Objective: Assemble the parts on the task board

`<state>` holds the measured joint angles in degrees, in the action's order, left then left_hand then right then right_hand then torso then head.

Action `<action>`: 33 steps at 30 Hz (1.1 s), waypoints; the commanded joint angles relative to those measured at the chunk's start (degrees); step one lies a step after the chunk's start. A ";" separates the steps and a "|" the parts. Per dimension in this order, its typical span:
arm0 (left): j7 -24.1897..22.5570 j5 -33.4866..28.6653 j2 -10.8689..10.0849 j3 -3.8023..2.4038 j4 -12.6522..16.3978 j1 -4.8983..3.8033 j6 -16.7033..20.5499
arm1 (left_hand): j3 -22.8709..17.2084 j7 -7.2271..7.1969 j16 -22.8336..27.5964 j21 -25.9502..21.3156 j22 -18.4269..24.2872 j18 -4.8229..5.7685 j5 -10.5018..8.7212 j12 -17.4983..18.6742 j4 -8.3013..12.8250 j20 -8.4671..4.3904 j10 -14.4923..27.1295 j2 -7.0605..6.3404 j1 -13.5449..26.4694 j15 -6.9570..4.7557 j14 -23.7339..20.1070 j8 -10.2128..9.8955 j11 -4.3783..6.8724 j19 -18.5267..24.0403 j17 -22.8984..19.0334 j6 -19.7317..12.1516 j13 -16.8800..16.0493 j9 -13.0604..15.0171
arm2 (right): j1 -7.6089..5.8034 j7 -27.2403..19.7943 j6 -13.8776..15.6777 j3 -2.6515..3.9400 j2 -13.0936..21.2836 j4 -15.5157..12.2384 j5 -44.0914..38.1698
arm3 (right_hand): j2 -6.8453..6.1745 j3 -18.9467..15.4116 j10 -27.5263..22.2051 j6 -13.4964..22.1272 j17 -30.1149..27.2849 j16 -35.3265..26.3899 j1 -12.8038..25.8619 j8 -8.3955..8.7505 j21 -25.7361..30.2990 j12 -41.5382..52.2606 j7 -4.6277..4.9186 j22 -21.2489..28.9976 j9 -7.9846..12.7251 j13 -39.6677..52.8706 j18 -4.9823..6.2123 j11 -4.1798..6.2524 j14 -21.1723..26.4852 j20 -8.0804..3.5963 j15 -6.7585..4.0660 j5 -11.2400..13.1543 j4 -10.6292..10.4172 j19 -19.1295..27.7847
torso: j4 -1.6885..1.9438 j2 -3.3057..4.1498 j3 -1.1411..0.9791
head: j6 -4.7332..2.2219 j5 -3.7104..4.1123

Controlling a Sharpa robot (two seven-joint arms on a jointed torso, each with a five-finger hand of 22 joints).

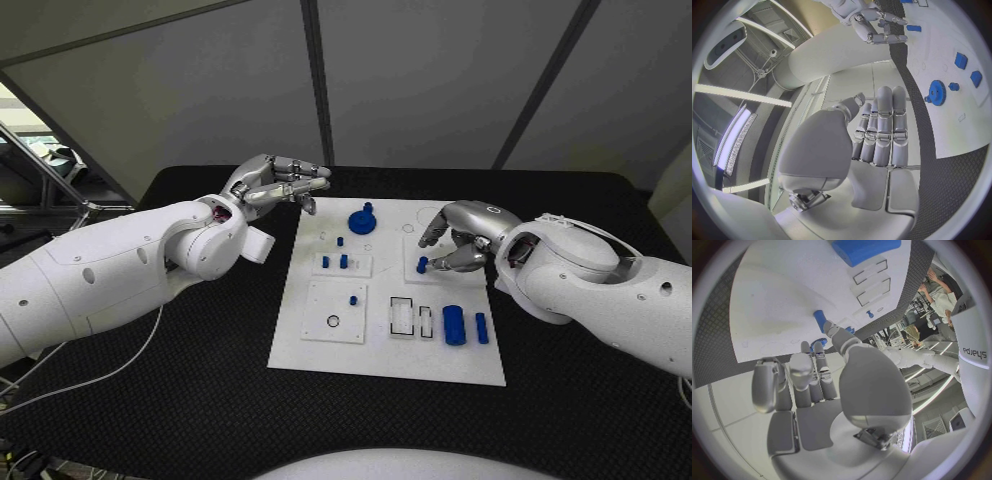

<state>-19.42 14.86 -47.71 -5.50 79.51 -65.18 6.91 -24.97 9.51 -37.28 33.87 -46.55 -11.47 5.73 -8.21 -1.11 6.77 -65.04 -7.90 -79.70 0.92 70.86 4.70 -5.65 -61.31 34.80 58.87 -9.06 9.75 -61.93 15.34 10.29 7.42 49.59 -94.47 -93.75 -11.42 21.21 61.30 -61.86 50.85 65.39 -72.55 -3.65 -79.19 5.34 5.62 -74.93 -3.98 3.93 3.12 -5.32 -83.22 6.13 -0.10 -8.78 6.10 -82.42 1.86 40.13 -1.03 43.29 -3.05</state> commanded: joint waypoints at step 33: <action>0.03 -0.29 0.22 -0.04 -0.25 -0.05 -0.77 | 0.21 0.08 0.42 -0.12 0.11 1.03 -0.40 -0.04 0.11 0.26 0.31 0.00 0.36 0.17 -0.27 -0.20 -0.16 0.14 -0.14 0.02 -0.10 0.10 | -0.04 0.17 -6.54 -0.40 -2.57 2.01 -1.01 | 3.57 5.35 9.89 -2.43 3.70 3.45 -1.41 -0.39 -3.32 1.74 1.32 -5.44 -0.06 0.30 -0.65 2.13 -1.32 -1.48 -1.53 -0.52 -0.53 -2.71 | -0.02 -0.02 0.00 | 0.37 0.07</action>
<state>-19.29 14.85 -47.55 -5.50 79.23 -65.16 6.70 -24.97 9.51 -37.06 33.87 -46.51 -8.07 5.51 -8.20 -1.11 6.77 -65.04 -7.90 -79.71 0.92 70.86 4.70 -5.65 -61.31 34.76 58.87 -9.10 9.79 -61.89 15.54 4.22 7.00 47.07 -92.42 -94.20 -8.38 26.27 70.79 -63.92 54.47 68.58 -74.01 -3.78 -82.33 7.30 6.86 -74.92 -3.96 4.27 3.11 -3.07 -84.05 5.13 -1.35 -9.15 5.47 -84.08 1.82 40.09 -1.04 43.65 -2.99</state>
